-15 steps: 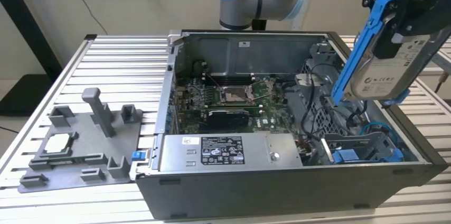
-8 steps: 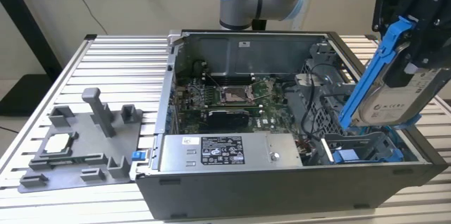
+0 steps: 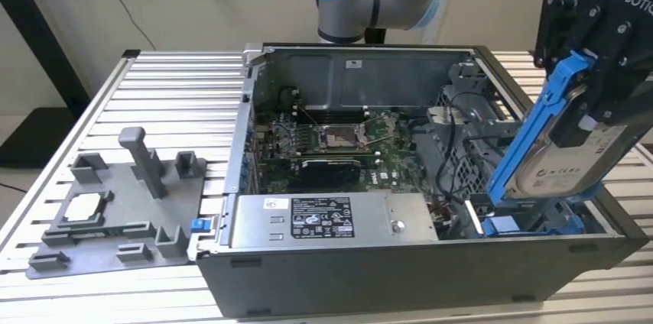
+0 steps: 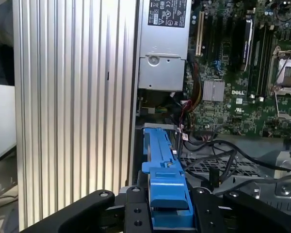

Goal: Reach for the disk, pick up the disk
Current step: 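Pick up the disk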

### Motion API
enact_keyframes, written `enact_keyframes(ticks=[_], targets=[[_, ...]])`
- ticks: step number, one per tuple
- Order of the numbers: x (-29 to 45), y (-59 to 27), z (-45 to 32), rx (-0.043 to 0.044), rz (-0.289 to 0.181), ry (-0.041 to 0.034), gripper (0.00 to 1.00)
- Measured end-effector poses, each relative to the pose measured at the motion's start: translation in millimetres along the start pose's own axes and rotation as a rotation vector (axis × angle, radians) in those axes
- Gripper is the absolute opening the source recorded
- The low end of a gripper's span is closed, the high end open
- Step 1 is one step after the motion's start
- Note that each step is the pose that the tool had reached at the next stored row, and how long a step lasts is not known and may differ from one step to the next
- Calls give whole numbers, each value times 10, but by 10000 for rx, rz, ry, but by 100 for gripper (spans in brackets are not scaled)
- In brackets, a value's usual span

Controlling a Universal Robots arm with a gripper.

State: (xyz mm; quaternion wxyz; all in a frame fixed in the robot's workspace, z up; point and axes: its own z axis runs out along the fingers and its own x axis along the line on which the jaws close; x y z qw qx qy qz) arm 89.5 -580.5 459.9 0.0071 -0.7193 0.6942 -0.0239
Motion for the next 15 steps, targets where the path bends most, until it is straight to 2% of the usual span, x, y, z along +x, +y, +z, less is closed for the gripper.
enact_keyframes(ticks=[9,15], targets=[[-4,3,147,-1,108,-52,0],[-3,0,150,-1,107,-53,0]])
